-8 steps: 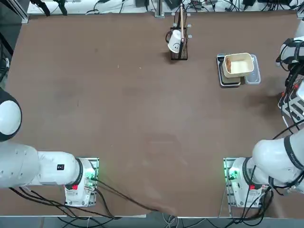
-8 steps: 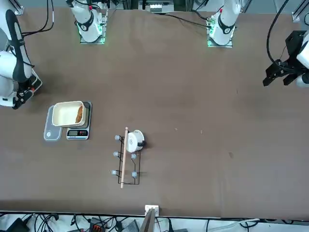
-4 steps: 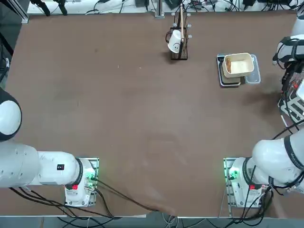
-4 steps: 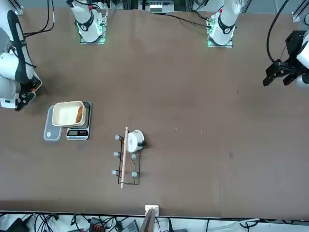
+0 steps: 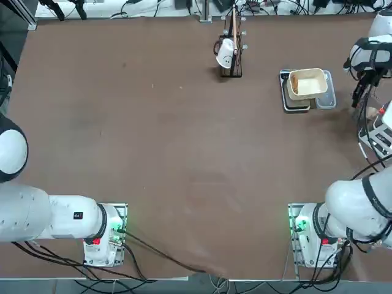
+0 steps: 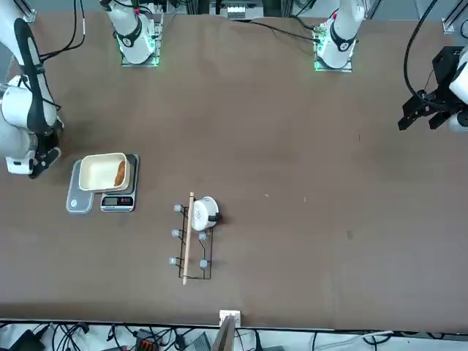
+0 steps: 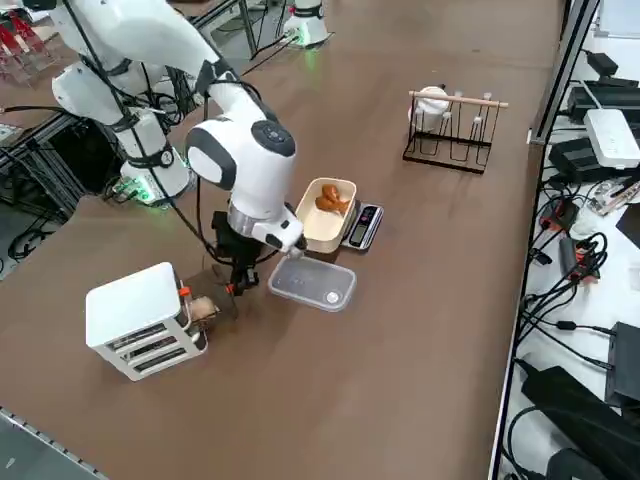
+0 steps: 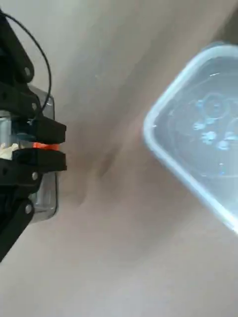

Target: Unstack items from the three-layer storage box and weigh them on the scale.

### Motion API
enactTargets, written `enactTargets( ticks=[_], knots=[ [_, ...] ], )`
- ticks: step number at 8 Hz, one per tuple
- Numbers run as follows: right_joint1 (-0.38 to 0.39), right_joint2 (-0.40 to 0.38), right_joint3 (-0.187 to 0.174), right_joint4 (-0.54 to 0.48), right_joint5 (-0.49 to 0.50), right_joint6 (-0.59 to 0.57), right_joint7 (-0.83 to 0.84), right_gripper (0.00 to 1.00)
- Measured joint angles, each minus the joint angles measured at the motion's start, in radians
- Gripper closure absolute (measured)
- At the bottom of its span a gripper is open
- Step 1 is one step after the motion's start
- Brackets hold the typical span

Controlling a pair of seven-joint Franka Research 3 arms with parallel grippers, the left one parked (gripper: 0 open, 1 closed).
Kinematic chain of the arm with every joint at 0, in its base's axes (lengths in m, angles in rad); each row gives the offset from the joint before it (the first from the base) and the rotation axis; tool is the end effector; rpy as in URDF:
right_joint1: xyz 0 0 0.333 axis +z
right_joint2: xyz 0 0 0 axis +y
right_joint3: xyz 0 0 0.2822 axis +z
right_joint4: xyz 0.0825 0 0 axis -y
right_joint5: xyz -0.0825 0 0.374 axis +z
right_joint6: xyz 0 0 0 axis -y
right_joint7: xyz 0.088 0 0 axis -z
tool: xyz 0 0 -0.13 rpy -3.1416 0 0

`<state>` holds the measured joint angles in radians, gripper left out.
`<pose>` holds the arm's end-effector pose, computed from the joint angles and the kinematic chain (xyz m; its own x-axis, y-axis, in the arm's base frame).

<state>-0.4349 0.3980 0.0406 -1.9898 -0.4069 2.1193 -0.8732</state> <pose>0.5033 -0.2370 0.1997 0.6750 0.6304 -0.3834 0.6635 -0.7459 -0.0582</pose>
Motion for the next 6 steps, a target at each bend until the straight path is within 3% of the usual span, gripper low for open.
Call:
enactTargets(
  ticks=[4,5,6],
  knots=[
    [0.018,0.018,0.002,0.037,0.022,-0.016,0.0,0.88],
    [0.024,0.021,0.006,0.052,0.029,-0.04,0.0,0.83],
    [0.032,0.024,0.008,0.068,0.036,-0.063,0.0,0.71]
  ],
)
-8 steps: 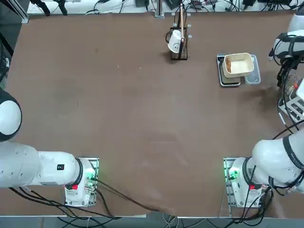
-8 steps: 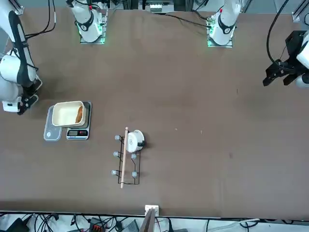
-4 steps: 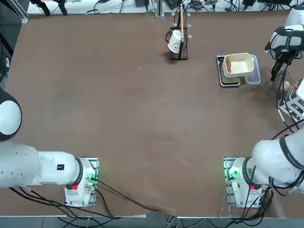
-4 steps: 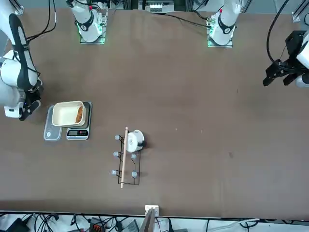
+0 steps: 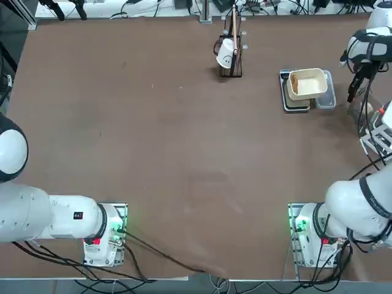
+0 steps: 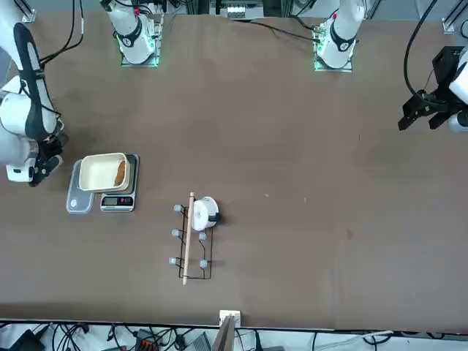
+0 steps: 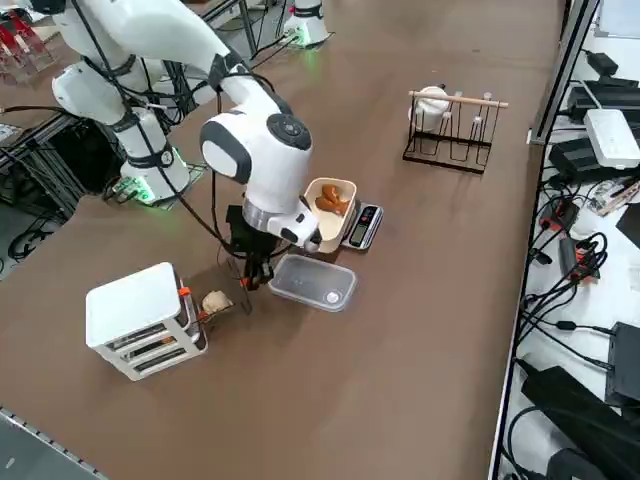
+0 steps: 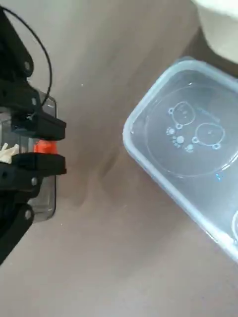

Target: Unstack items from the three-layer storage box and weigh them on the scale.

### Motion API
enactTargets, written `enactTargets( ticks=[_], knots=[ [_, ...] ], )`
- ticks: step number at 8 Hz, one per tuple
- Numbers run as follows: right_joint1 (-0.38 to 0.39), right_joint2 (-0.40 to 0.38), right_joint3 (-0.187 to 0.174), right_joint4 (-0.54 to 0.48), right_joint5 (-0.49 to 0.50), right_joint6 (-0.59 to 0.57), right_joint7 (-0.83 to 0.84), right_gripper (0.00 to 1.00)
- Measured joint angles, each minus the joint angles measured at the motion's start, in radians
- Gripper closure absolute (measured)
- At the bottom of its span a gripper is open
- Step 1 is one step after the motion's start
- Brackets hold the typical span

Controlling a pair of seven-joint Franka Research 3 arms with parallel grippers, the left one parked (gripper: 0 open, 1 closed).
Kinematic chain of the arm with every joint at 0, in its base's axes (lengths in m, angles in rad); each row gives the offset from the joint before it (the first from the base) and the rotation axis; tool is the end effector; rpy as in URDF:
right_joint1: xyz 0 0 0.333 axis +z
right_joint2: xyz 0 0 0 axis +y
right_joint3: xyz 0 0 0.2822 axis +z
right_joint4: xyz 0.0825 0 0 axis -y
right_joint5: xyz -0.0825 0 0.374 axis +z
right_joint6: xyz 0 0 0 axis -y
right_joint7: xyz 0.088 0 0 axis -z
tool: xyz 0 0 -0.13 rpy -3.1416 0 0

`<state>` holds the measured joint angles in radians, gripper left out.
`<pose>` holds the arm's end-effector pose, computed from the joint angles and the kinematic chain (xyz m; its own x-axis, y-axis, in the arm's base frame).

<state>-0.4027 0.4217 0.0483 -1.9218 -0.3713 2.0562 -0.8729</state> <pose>0.5226 -0.2219 0.2084 0.6736 0.6343 -0.3793 0.6604 -0.7470 -0.0765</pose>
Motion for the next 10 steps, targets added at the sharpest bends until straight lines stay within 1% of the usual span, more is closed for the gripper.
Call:
enactTargets(
  ticks=[1,2,3,4,5,6,7,8,10],
  knots=[
    [0.011,0.001,0.003,0.019,0.008,-0.017,0.006,0.54],
    [0.02,-0.001,0.004,0.048,0.013,-0.065,0.022,0.37],
    [0.021,-0.009,0.004,0.078,0.015,-0.127,0.06,0.16],
    [0.019,-0.026,0.0,0.089,0.015,-0.164,0.106,0.05],
    [0.009,-0.041,-0.005,0.088,0.015,-0.181,0.135,0.09],
    [-0.014,-0.047,-0.012,0.082,0.015,-0.185,0.143,0.11],
    [-0.052,-0.047,-0.015,0.066,0.015,-0.174,0.144,0.19],
    [-0.084,-0.047,-0.017,0.04,0.015,-0.143,0.144,0.2],
    [-0.117,-0.046,-0.018,-0.006,0.014,-0.071,0.144,0.22]
  ],
)
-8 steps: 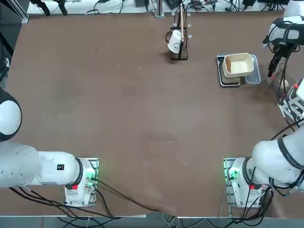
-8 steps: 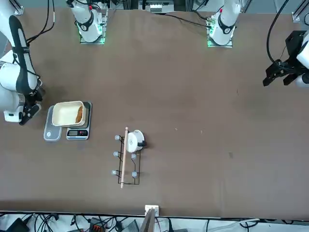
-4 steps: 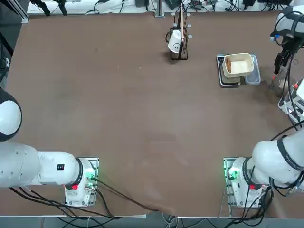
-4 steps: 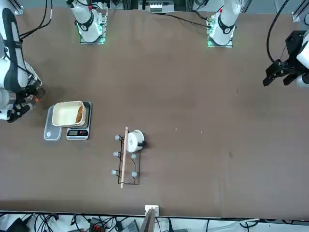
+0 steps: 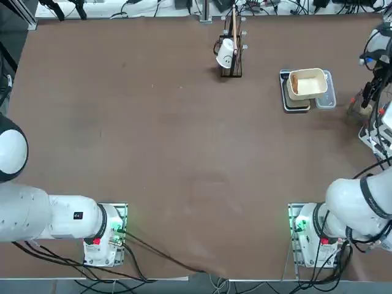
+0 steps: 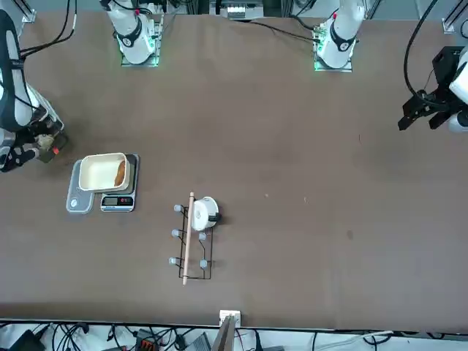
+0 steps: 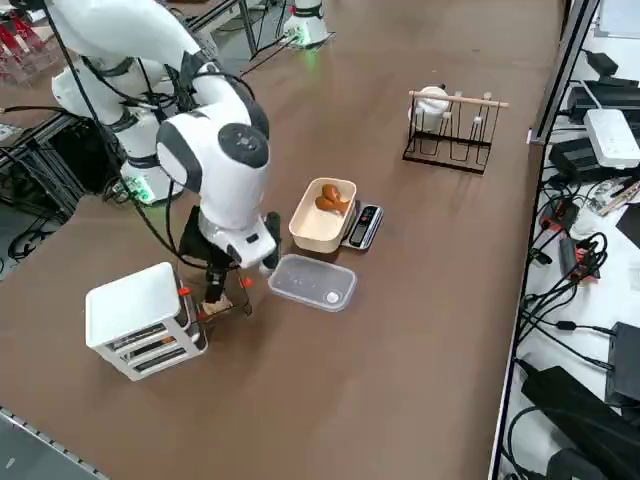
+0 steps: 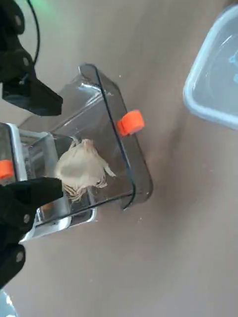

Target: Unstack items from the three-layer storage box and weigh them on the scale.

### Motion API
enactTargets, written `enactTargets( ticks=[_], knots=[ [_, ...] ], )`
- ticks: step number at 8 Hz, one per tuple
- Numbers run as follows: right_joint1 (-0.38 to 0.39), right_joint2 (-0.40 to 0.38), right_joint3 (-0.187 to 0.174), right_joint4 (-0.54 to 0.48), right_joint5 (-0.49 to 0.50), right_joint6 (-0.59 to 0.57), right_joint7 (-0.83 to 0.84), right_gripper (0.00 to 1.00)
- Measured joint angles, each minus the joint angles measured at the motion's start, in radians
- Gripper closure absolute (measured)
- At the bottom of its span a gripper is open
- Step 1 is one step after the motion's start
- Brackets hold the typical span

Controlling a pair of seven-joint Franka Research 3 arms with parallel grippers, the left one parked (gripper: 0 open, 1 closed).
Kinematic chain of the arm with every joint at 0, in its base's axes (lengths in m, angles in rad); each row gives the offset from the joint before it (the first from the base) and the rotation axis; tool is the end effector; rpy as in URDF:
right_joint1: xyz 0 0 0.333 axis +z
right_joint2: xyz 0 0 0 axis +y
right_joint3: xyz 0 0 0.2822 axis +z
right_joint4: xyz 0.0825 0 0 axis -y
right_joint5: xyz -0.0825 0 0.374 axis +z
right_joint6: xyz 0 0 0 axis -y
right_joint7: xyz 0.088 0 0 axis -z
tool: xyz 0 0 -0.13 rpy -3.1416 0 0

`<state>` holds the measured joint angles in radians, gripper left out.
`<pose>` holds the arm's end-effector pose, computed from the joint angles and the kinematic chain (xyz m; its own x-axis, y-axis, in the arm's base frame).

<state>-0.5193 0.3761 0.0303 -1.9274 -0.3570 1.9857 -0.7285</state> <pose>0.4807 -0.2889 0.2290 0.8226 0.3919 -0.4120 0.4162 -0.9087 -0.0334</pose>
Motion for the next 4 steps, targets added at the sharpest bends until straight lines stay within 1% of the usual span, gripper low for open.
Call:
enactTargets(
  ticks=[4],
  knots=[
    [-0.026,0.002,-0.001,-0.045,-0.024,0.088,0.004,0.22]
  ],
)
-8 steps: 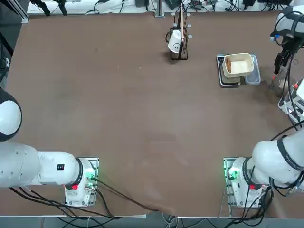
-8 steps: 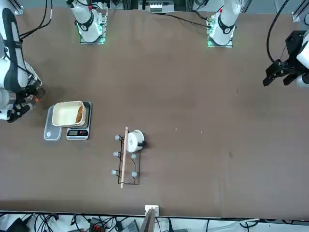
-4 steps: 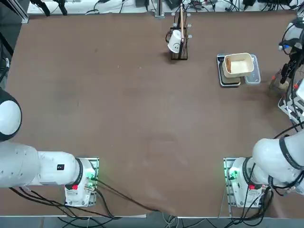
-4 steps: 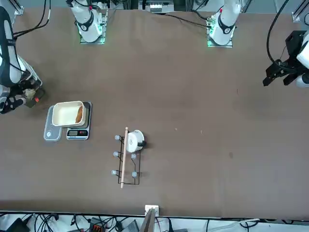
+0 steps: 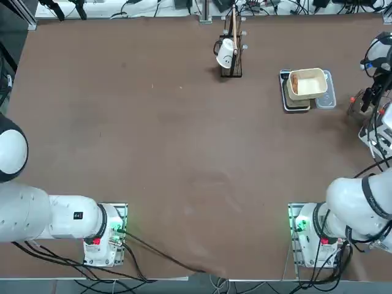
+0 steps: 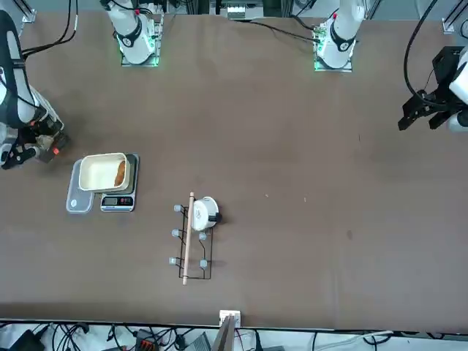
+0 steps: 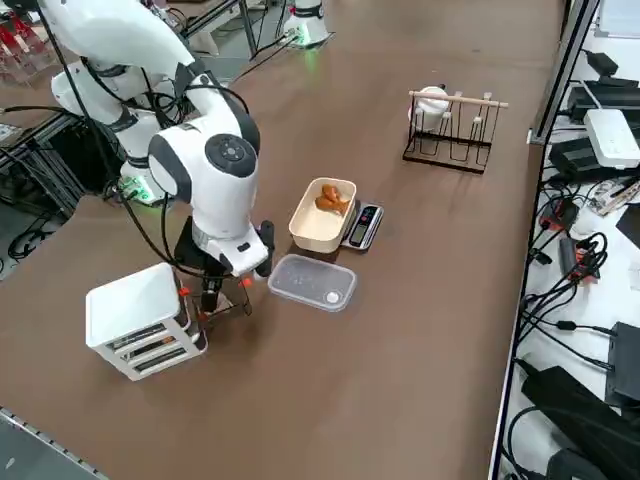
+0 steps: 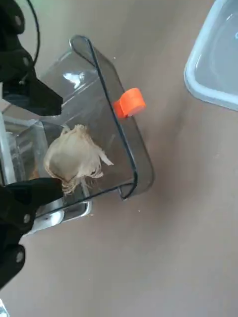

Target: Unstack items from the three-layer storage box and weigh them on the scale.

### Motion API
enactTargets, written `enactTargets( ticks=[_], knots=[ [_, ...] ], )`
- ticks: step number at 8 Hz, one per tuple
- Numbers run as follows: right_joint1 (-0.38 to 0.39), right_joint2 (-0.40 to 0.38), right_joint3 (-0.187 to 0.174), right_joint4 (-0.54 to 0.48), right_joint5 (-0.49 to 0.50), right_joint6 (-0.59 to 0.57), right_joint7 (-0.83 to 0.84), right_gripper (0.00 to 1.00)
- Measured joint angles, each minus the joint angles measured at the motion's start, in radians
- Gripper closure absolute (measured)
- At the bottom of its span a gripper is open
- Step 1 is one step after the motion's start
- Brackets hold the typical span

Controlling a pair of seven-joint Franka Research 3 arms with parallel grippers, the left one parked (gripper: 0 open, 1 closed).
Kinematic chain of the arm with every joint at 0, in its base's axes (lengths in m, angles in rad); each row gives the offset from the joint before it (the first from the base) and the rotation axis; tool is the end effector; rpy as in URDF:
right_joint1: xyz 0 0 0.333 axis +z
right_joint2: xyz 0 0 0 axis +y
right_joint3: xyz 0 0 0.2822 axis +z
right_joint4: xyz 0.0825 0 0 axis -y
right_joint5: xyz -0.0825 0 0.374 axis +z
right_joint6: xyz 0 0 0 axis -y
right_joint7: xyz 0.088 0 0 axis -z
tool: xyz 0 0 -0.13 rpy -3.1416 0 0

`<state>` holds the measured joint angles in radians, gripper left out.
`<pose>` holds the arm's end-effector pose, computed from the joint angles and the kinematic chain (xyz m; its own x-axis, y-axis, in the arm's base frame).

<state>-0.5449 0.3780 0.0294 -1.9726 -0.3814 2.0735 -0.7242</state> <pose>0.4719 -0.2978 0.2149 0.8324 0.3932 -0.3905 0.4250 -0.9052 -0.0054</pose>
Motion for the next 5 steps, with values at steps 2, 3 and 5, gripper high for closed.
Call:
enactTargets(
  ticks=[2,3,5],
  knots=[
    [-0.003,0.004,0.0,-0.018,-0.019,0.032,0.014,0.22],
    [-0.007,0.007,0.0,-0.029,-0.02,0.05,0.019,0.22],
    [-0.009,0.007,0.001,-0.05,-0.02,0.067,0.058,0.26]
  ],
)
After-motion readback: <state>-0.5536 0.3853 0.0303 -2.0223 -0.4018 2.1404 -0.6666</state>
